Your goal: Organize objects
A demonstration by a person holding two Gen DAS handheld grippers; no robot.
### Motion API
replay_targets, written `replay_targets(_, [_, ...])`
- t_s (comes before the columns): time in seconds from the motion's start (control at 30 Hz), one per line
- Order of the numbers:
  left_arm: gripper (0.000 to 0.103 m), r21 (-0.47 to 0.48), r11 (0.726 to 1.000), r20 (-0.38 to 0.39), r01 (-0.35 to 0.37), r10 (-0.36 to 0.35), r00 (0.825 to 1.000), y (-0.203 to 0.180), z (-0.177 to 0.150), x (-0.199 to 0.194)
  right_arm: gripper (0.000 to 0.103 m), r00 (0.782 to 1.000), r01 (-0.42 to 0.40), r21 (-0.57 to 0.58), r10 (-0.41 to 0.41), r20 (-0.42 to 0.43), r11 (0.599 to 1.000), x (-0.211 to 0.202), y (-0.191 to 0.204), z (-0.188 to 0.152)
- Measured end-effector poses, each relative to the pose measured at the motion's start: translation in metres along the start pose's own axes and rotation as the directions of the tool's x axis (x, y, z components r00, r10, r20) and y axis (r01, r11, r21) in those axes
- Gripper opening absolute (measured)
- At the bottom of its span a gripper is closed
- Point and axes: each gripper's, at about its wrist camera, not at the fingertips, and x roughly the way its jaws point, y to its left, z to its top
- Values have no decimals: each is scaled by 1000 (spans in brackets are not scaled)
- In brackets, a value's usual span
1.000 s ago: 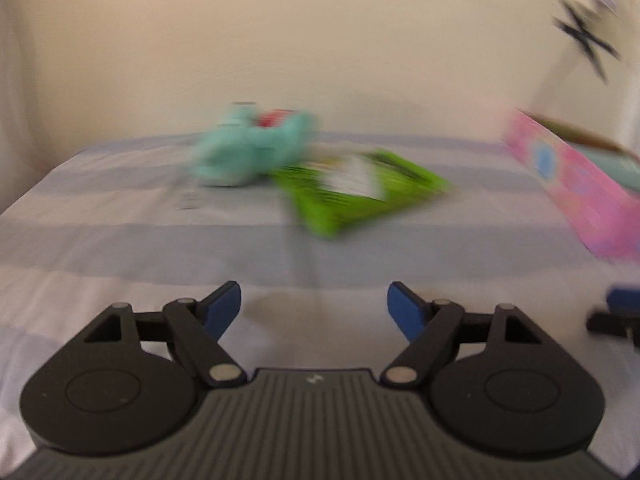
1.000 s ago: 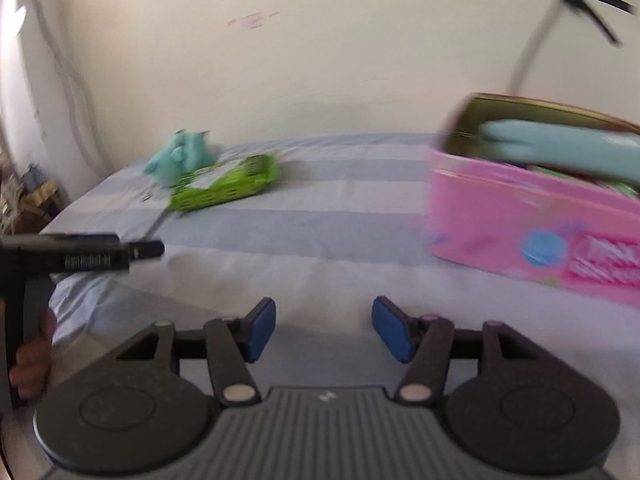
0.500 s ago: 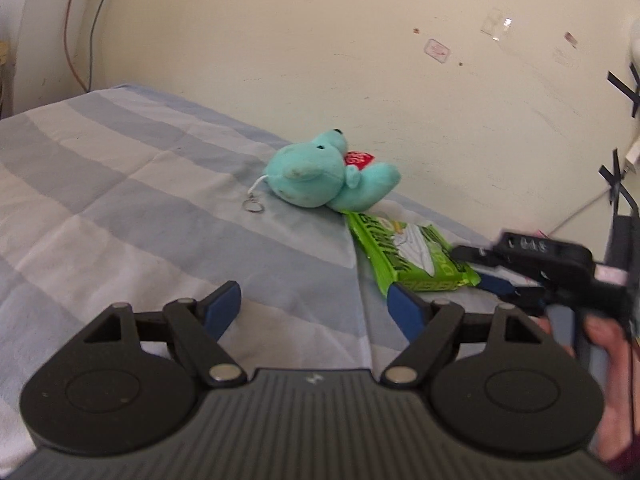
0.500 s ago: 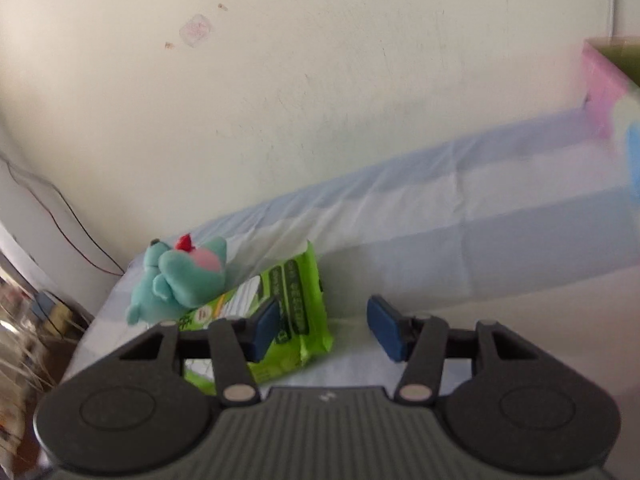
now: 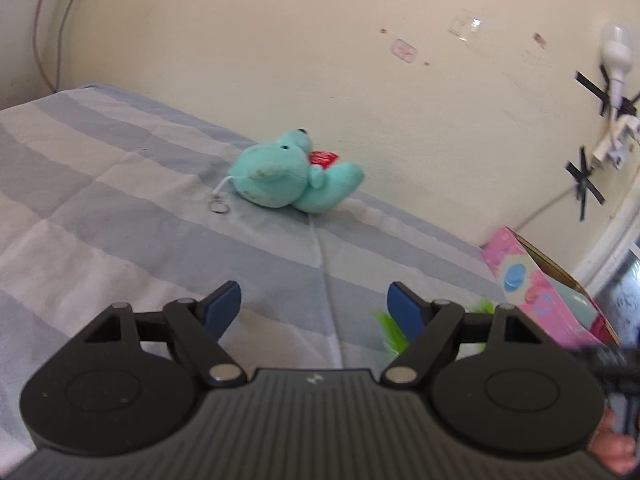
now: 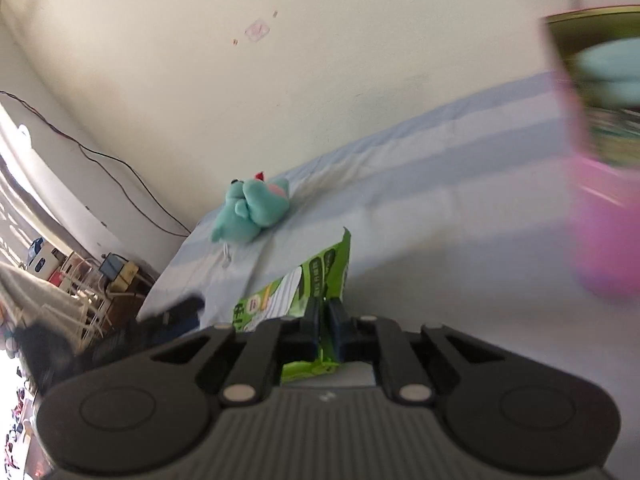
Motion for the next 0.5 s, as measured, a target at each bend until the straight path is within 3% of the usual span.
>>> replay_targets(0.17, [82, 86, 996, 6, 15, -16, 1000, -16, -6, 0, 7, 993, 54, 110, -64, 98, 993, -90, -46, -48])
replay_targets(0.27, [81, 172, 985, -23, 21, -17, 1000, -35, -11, 0, 8, 974, 114, 141, -139, 177, 983, -140, -66, -76])
replay_targets(0.33, [81, 176, 979, -78, 99, -87, 993, -55, -19, -5, 23, 957, 159, 113, -181, 228, 981, -164, -70, -91])
replay_targets(0.37, [81, 165, 972, -109, 169, -153, 982, -68, -24, -9, 31, 951, 179, 85, -194, 242, 980, -171, -69, -96])
replay_targets(0.4, [81, 155, 961, -137, 229, -209, 968, -82, -29, -12, 45, 946, 193, 54, -200, 256, 980, -177, -68, -102])
replay_targets(0.5, [81, 159, 915, -236, 371, -330, 914, -132, -50, -21, 50, 938, 217, -16, -204, 279, 976, -182, -62, -112])
